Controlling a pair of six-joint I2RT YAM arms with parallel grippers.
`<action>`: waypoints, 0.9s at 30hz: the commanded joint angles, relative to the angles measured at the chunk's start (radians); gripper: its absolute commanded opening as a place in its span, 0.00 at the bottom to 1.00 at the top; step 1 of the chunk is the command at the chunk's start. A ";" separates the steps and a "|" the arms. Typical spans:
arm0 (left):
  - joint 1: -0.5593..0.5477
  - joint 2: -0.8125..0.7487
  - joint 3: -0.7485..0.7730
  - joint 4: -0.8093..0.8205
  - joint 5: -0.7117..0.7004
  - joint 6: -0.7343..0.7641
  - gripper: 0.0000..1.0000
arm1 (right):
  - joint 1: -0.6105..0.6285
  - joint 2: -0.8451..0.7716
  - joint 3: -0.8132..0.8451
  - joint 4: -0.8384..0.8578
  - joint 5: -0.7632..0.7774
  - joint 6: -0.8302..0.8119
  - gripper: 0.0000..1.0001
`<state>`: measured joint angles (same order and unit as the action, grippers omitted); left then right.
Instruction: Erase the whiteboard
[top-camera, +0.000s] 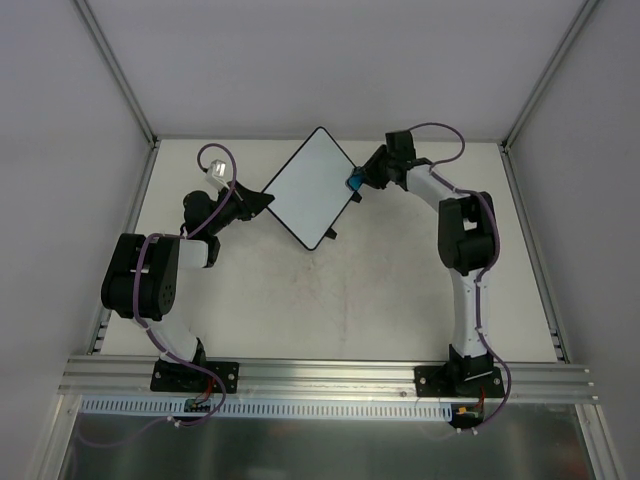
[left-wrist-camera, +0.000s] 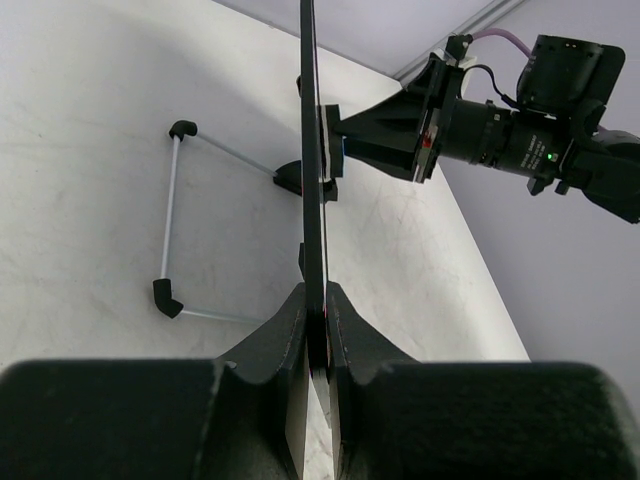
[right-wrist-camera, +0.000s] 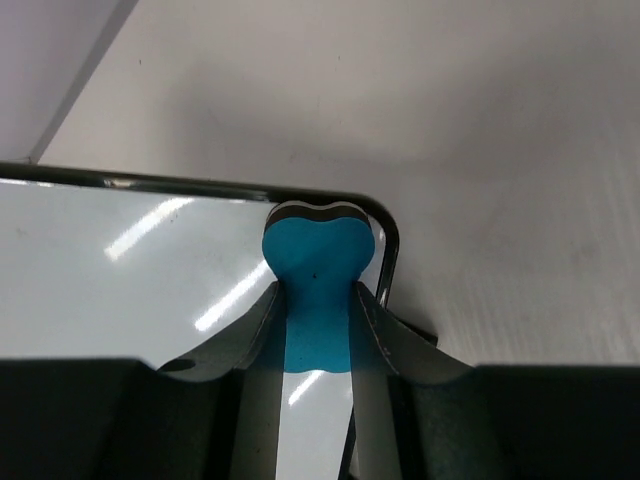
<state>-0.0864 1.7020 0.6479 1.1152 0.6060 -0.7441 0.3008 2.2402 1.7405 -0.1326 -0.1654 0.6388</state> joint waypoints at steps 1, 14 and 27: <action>-0.013 0.013 0.019 0.020 0.063 0.057 0.00 | -0.035 0.033 0.074 -0.021 -0.006 0.002 0.00; -0.010 0.013 0.024 0.012 0.067 0.057 0.00 | -0.160 -0.057 0.154 -0.016 0.081 -0.098 0.00; 0.010 0.041 0.032 0.047 0.101 0.008 0.00 | -0.103 -0.473 -0.119 -0.272 0.024 -0.442 0.00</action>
<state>-0.0830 1.7187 0.6601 1.1198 0.6270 -0.7517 0.1364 1.8549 1.7073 -0.2592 -0.1265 0.3401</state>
